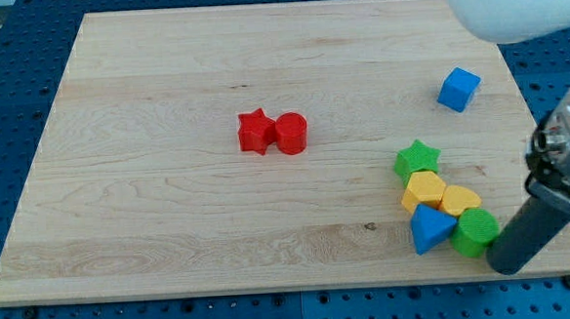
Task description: Move the green circle towards center
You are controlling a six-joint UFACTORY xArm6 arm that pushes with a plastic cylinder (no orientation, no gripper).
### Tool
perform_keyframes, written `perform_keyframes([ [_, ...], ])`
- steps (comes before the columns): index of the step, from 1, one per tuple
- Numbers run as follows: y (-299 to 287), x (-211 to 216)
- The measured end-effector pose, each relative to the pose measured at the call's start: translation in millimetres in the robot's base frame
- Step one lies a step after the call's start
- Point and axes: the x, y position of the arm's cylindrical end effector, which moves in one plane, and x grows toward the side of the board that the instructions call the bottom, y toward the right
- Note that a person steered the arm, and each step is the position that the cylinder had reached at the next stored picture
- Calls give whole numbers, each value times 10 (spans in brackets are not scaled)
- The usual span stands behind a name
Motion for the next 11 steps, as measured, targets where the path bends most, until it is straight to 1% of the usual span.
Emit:
perform_keyframes([
  [1,-291,1],
  [2,-364,1],
  [3,-291,0],
  [4,-12,-23],
  [5,82,-144],
  [6,-157,-147],
  [7,-539,-151],
  [8,-709,-151],
  [9,-717,-151],
  [10,-871,-238],
  [11,-991,-418],
])
